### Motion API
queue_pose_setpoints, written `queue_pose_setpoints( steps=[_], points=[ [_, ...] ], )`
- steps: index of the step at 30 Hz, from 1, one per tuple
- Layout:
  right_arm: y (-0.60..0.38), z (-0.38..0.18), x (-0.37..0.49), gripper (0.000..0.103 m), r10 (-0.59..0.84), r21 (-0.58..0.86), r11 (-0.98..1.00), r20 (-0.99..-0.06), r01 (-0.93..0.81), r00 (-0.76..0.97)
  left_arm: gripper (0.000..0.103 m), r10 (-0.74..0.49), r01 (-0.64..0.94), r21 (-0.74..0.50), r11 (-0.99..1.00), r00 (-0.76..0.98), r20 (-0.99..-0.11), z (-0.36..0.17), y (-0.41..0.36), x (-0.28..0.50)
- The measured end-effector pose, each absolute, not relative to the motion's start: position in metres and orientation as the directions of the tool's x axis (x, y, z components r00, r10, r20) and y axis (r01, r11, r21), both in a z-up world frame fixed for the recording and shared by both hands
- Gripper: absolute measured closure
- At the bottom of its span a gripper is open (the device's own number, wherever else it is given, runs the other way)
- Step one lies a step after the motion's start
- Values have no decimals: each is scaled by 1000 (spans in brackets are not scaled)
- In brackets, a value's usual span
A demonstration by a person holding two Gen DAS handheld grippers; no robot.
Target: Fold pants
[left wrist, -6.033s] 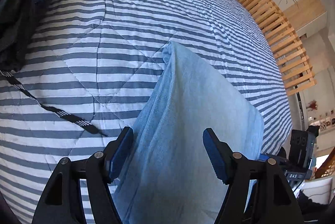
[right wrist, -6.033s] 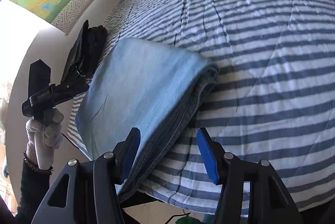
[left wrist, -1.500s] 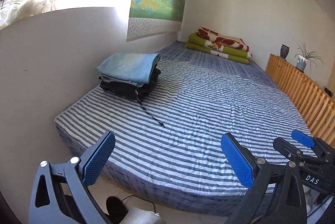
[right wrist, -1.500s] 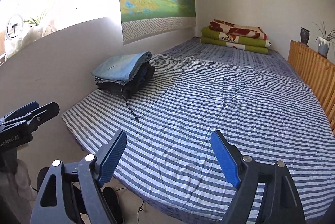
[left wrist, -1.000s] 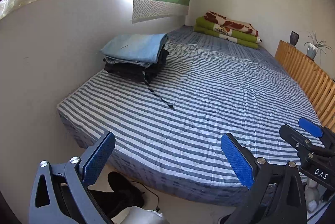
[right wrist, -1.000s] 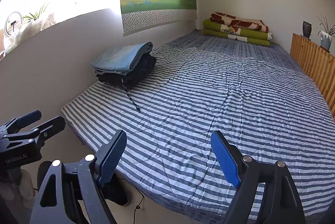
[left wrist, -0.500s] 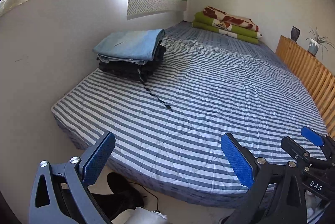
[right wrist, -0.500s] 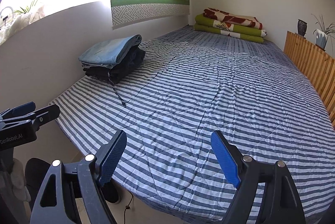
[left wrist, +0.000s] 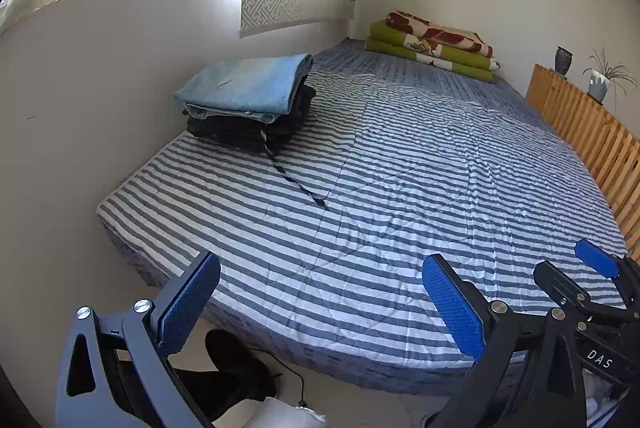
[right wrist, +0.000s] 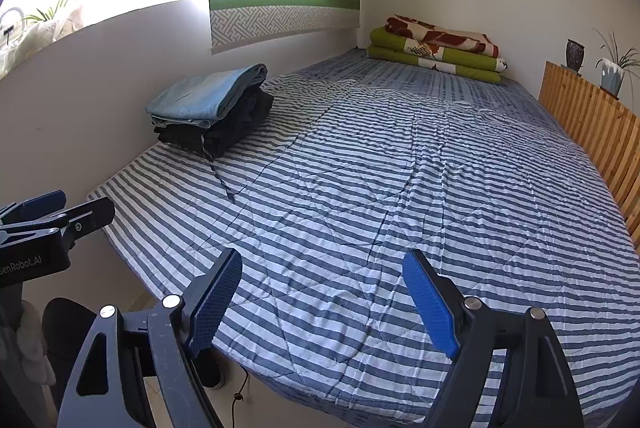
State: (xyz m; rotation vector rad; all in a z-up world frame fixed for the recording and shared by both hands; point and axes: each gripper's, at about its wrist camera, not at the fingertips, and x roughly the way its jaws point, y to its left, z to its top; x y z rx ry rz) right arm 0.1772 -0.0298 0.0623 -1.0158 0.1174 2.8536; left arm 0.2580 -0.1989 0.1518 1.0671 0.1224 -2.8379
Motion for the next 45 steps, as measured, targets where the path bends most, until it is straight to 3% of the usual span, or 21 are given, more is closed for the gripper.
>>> queue_pose_setpoints(
  steps=[45],
  points=[
    [-36, 53, 178, 24, 66, 48, -991, -654, -128, -753, 1, -65, 120, -35, -992, -740, -669, 141, -201, 261]
  ],
)
